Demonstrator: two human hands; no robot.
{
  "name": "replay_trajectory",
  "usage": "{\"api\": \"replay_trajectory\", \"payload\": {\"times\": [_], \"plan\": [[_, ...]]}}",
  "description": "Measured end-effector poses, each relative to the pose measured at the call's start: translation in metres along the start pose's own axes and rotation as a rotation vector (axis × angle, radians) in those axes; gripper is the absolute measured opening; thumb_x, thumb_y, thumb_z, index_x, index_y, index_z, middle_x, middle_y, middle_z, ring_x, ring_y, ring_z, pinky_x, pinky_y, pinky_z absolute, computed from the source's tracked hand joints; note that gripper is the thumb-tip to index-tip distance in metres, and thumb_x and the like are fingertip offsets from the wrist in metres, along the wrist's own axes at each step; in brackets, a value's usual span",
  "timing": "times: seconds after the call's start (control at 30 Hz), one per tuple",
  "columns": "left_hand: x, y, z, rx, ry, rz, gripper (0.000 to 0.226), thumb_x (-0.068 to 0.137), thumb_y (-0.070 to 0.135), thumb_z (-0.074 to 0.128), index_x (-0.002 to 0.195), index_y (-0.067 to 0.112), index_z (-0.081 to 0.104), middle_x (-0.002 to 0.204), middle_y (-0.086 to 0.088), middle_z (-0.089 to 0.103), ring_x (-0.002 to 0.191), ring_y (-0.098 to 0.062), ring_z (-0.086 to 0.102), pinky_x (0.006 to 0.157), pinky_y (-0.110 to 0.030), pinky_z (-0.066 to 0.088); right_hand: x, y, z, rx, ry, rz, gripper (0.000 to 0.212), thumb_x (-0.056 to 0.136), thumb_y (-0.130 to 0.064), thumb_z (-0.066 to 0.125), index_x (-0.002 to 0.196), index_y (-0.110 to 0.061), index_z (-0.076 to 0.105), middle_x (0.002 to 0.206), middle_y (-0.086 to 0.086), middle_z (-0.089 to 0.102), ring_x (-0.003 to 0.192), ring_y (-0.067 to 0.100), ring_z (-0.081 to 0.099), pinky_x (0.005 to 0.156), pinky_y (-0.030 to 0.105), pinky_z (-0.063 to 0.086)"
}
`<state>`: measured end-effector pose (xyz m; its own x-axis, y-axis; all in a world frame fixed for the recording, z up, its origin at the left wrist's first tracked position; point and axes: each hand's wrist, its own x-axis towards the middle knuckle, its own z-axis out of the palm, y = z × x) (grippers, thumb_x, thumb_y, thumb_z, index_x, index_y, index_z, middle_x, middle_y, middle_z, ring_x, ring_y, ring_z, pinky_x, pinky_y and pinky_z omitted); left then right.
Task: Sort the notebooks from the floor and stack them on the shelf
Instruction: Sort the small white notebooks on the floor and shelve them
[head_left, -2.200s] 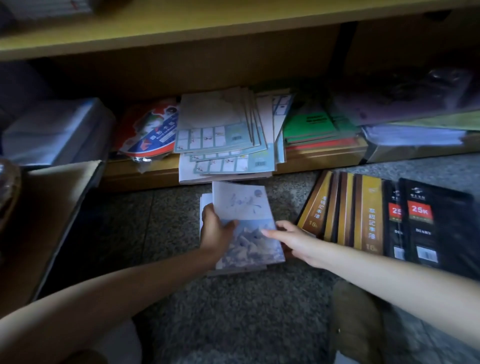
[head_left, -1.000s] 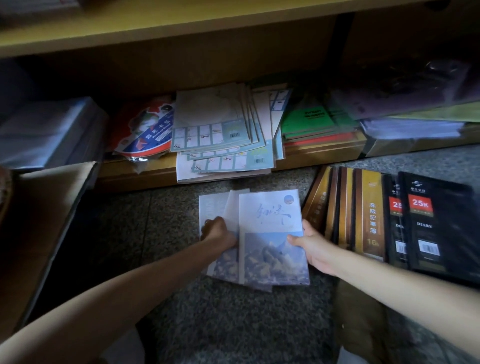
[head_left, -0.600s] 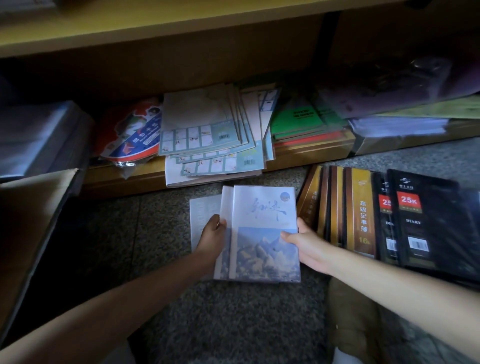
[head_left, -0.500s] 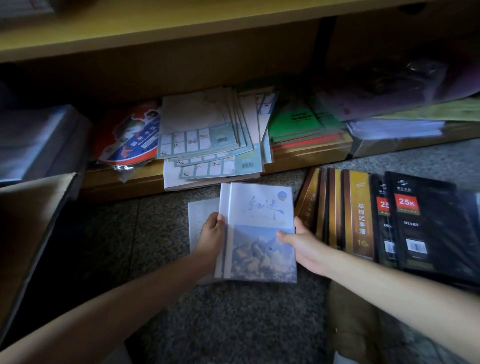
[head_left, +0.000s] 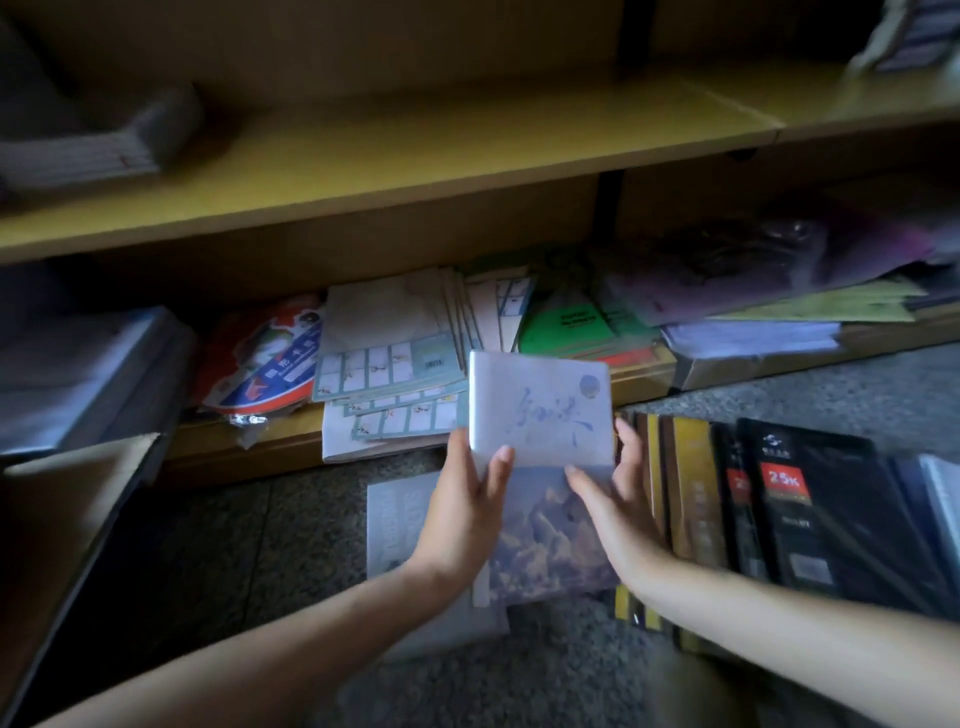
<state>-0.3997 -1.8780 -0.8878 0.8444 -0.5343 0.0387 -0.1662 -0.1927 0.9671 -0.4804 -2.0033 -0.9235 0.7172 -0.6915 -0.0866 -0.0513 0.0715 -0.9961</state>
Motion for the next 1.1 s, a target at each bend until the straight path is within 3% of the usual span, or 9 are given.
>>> {"api": "replay_trajectory", "payload": {"times": [0.07, 0.13, 0.2, 0.33, 0.6, 0.73, 0.83, 0.97, 1.1], "plan": [[0.01, 0.027, -0.006, -0.06, 0.0, 0.054, 0.026, 0.095, 0.037, 0.047, 0.102, 0.013, 0.043, 0.097, -0.026, 0.058, 0.084, -0.032, 0.061, 0.079, -0.053, 0.051, 0.006, -0.034, -0.004, -0.034, -0.059, -0.171, 0.068, 0.09, -0.011, 0.059, 0.14, -0.028, 0.016, 0.128, -0.012, 0.046, 0.11, -0.011, 0.048, 0.084, 0.007, 0.04], [0.024, 0.058, -0.015, -0.1, 0.041, 0.09, 0.021, 0.097, 0.03, 0.046, 0.099, 0.009, 0.043, 0.092, -0.022, 0.059, 0.078, -0.024, 0.063, 0.073, -0.044, 0.054, 0.017, -0.073, -0.008, -0.043, -0.1, -0.303, 0.065, 0.09, -0.004, 0.056, 0.135, -0.032, 0.017, 0.124, -0.019, 0.046, 0.107, -0.016, 0.049, 0.084, 0.003, 0.04], [0.042, 0.089, -0.029, -0.073, 0.129, 0.128, 0.02, 0.096, 0.026, 0.048, 0.094, 0.006, 0.046, 0.083, -0.013, 0.055, 0.072, -0.017, 0.057, 0.064, -0.036, 0.051, 0.028, -0.114, -0.005, -0.037, -0.119, -0.416, 0.061, 0.089, -0.001, 0.056, 0.131, -0.03, 0.021, 0.122, -0.014, 0.05, 0.103, -0.008, 0.056, 0.084, 0.005, 0.041], [0.066, 0.15, -0.071, 0.004, 0.312, 0.175, 0.026, 0.094, 0.036, 0.051, 0.081, 0.014, 0.048, 0.083, -0.013, 0.056, 0.077, -0.022, 0.055, 0.073, -0.046, 0.052, 0.046, -0.183, 0.028, -0.032, -0.156, -0.543, 0.061, 0.084, -0.015, 0.059, 0.137, -0.016, 0.029, 0.122, -0.003, 0.054, 0.109, 0.01, 0.057, 0.093, 0.022, 0.045], [0.107, 0.206, -0.144, 0.139, 0.577, 0.126, 0.036, 0.094, 0.038, 0.05, 0.066, 0.017, 0.043, 0.068, -0.001, 0.047, 0.076, -0.023, 0.05, 0.069, -0.03, 0.039, 0.052, -0.226, 0.091, 0.17, -0.286, -0.196, 0.053, 0.076, -0.04, 0.067, 0.117, -0.008, 0.054, 0.116, 0.014, 0.064, 0.097, 0.028, 0.066, 0.083, 0.039, 0.055], [0.123, 0.209, -0.155, 0.263, 0.569, 0.182, 0.03, 0.095, 0.038, 0.048, 0.078, 0.013, 0.047, 0.069, 0.001, 0.047, 0.077, -0.022, 0.05, 0.067, -0.028, 0.036, 0.055, -0.213, 0.099, 0.129, -0.567, -0.163, 0.033, 0.097, -0.028, 0.048, 0.127, -0.03, 0.034, 0.1, 0.009, 0.066, 0.052, 0.021, 0.065, 0.038, 0.023, 0.048], [0.131, 0.21, -0.176, 0.355, 0.576, 0.267, 0.025, 0.096, 0.038, 0.046, 0.092, 0.013, 0.046, 0.083, -0.002, 0.052, 0.079, -0.022, 0.05, 0.066, -0.029, 0.034, 0.066, -0.215, 0.13, 0.158, -0.643, -0.168, 0.04, 0.1, -0.025, 0.039, 0.135, -0.039, 0.027, 0.085, 0.006, 0.062, 0.041, 0.014, 0.055, 0.034, 0.019, 0.043], [0.154, 0.205, -0.245, 0.42, 0.582, 0.218, 0.038, 0.095, 0.039, 0.046, 0.099, 0.002, 0.053, 0.099, -0.02, 0.063, 0.084, -0.032, 0.06, 0.062, -0.03, 0.036, 0.083, -0.228, 0.199, 0.258, -0.548, -0.175, 0.033, 0.099, -0.017, 0.043, 0.13, -0.027, 0.044, 0.075, 0.003, 0.058, 0.034, 0.008, 0.043, 0.031, 0.011, 0.027], [0.165, 0.189, -0.303, 0.217, 0.467, 0.126, 0.03, 0.092, 0.033, 0.056, 0.092, 0.003, 0.058, 0.09, -0.017, 0.065, 0.067, -0.021, 0.059, 0.061, -0.03, 0.047, 0.094, -0.232, 0.252, 0.325, -0.565, -0.082, 0.026, 0.099, -0.014, 0.041, 0.123, -0.02, 0.05, 0.074, 0.002, 0.054, 0.031, 0.004, 0.039, 0.028, 0.01, 0.023]]}}
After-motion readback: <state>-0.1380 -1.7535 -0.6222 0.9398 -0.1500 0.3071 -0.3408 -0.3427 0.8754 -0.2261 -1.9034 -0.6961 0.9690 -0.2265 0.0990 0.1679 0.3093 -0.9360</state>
